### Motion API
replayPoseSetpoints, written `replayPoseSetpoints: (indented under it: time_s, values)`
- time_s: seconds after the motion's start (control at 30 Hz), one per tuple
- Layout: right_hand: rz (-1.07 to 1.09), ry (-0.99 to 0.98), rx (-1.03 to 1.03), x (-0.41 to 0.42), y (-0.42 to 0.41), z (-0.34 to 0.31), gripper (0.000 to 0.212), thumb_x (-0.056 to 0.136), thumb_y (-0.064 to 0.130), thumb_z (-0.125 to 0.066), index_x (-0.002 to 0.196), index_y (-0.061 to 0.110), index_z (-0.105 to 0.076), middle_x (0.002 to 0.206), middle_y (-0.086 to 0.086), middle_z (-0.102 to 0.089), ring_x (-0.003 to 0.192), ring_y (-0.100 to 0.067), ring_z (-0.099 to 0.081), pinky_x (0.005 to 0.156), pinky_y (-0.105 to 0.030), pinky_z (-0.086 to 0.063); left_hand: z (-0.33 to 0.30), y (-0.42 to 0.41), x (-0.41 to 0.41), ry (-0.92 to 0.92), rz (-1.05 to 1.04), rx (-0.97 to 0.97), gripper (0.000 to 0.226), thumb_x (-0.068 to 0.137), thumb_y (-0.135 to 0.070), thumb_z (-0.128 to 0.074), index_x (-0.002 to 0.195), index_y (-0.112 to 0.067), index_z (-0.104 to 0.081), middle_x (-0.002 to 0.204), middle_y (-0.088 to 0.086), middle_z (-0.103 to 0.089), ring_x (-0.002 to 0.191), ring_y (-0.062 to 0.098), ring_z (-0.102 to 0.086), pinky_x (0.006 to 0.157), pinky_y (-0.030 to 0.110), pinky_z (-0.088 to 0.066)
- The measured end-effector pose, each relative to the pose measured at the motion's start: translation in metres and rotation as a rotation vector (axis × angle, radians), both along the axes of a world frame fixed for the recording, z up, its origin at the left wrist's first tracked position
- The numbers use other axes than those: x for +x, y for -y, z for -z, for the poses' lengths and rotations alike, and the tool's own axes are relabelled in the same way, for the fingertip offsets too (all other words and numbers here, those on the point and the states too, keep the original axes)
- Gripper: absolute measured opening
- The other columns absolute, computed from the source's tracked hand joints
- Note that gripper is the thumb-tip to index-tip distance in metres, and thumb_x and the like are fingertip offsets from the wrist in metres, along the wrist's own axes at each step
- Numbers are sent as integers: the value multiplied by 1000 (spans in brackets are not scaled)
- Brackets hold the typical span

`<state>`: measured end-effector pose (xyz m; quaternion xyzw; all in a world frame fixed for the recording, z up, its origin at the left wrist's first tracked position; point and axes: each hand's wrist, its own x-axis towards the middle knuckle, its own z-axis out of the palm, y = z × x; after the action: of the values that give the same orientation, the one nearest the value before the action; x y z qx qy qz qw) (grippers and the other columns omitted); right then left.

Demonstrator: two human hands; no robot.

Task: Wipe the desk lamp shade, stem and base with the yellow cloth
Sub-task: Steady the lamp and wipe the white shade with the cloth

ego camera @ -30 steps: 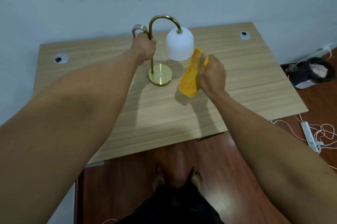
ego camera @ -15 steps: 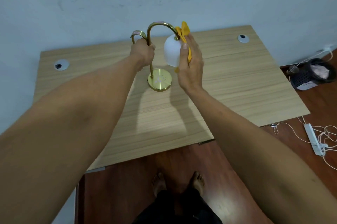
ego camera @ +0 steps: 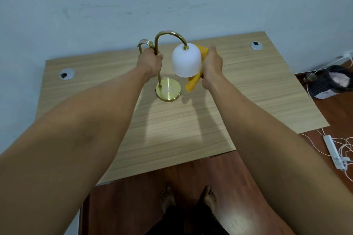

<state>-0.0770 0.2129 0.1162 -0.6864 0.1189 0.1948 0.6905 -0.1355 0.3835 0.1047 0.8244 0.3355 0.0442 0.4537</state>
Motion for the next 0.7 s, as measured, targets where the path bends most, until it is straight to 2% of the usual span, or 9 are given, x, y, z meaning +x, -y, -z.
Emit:
replayPoseSetpoints:
  time_s: [0.07,0.13,0.17,0.2,0.33,0.47,0.57,0.6,0.7]
  values:
    - [66,171,93,-12,3,-1,55,105,51,-34,110,17,-77,109,-4,-79,93,-32,-77,56,-57,-62,-1,0,0,-3,3,-4,26,104,-27,-47,115,-10,-62,109,7,-61,76,15,-55,74,31,-45]
    - [-2,412,134,-20,1,-5,52,109,46,-32,121,20,-76,120,5,-76,114,-16,-71,88,-52,-61,-2,0,-1,-5,3,-4,27,103,-27,-47,116,-10,-63,111,7,-61,85,20,-57,76,31,-45]
    - [-89,492,117,-23,-2,-8,52,110,46,-31,121,21,-76,121,7,-76,121,-13,-66,104,-48,-54,-2,0,-2,-8,2,-5,27,103,-27,-48,117,-10,-63,113,7,-61,90,22,-57,78,31,-46]
    - [-159,514,66,-23,-7,-11,53,109,48,-32,117,23,-78,116,7,-77,120,-14,-66,108,-47,-50,-3,0,-2,-11,4,-5,27,103,-28,-48,118,-10,-63,114,7,-60,92,23,-56,79,32,-45]
    - [-296,412,-198,1,-17,-25,68,101,60,-32,96,13,-81,90,3,-76,89,-19,-68,97,-46,-54,-4,1,-1,-19,0,-16,27,103,-29,-48,116,-10,-63,112,7,-61,94,23,-59,79,33,-47]
    - [-511,297,-297,28,-17,-37,76,93,72,-27,87,21,-84,95,-1,-81,93,-21,-73,97,-42,-56,-2,4,1,-4,-30,-2,27,103,-28,-48,117,-9,-63,110,5,-60,93,20,-56,78,30,-42]
    - [-505,187,-206,40,-16,-34,77,106,55,-30,58,23,-80,70,3,-78,71,-15,-74,81,-30,-58,0,6,3,4,-58,3,26,103,-27,-49,114,-10,-64,108,5,-60,87,17,-56,76,28,-41]
    - [-460,138,-152,42,-15,-32,75,108,51,-33,58,19,-79,66,2,-77,66,-15,-73,73,-29,-57,1,6,3,5,-69,2,25,103,-27,-49,114,-10,-64,108,5,-60,82,15,-55,74,27,-42]
    - [-372,-43,-52,43,-9,-20,60,106,55,-38,101,8,-75,94,-11,-80,79,-28,-77,68,-34,-60,1,10,3,12,-96,14,25,102,-25,-50,114,-9,-65,103,2,-60,76,12,-54,66,24,-40]
